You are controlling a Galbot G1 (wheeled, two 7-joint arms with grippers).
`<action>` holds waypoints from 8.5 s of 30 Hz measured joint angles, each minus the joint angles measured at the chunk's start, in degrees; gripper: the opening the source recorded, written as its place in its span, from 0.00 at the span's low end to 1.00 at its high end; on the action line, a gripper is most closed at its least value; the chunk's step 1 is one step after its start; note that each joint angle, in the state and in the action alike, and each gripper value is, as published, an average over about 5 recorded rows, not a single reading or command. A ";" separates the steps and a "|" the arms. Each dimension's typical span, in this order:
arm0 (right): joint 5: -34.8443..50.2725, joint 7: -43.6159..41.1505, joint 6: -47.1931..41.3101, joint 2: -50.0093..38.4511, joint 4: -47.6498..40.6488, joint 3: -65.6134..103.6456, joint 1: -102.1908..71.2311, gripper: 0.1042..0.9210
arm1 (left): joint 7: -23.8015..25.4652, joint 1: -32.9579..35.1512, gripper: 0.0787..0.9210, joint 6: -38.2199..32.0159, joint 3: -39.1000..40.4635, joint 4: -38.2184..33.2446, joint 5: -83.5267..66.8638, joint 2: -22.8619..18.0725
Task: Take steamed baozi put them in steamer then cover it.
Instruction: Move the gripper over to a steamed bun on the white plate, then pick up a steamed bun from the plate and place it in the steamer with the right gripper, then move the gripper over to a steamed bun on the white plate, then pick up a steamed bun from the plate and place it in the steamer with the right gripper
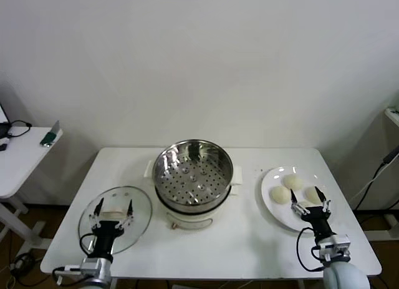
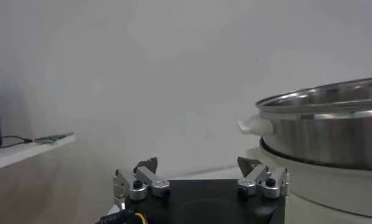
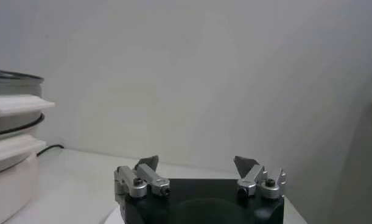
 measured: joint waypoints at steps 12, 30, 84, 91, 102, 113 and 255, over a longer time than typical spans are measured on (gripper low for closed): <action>-5.70 -18.51 -6.91 -21.09 -9.24 -10.58 14.44 0.88 | -0.86 1.22 0.88 0.62 1.04 -0.46 0.62 1.39; -19.72 -47.48 -4.36 -32.39 -35.24 -64.28 65.85 0.88 | -1.53 1.11 0.88 1.59 0.15 1.15 0.98 2.17; -32.71 -52.50 1.63 -8.69 -69.42 -76.73 78.87 0.73 | -2.34 -0.10 0.88 2.39 -2.07 4.03 1.02 3.43; -31.55 -53.68 2.96 -9.34 -68.52 -77.83 80.87 0.72 | -2.31 0.56 0.88 2.22 -2.30 3.68 1.05 3.42; -21.22 -58.11 7.71 -7.02 -65.60 -91.74 93.76 0.73 | -3.07 2.14 0.88 1.95 -2.63 2.83 0.87 3.40; -11.12 -63.37 16.10 1.61 -58.49 -105.09 108.59 0.74 | -3.36 3.70 0.88 1.79 -2.48 2.52 0.28 3.28; 0.85 -50.44 -10.61 -17.35 -50.77 -104.83 85.51 0.69 | -3.96 8.29 0.88 0.99 -4.46 3.10 0.05 4.55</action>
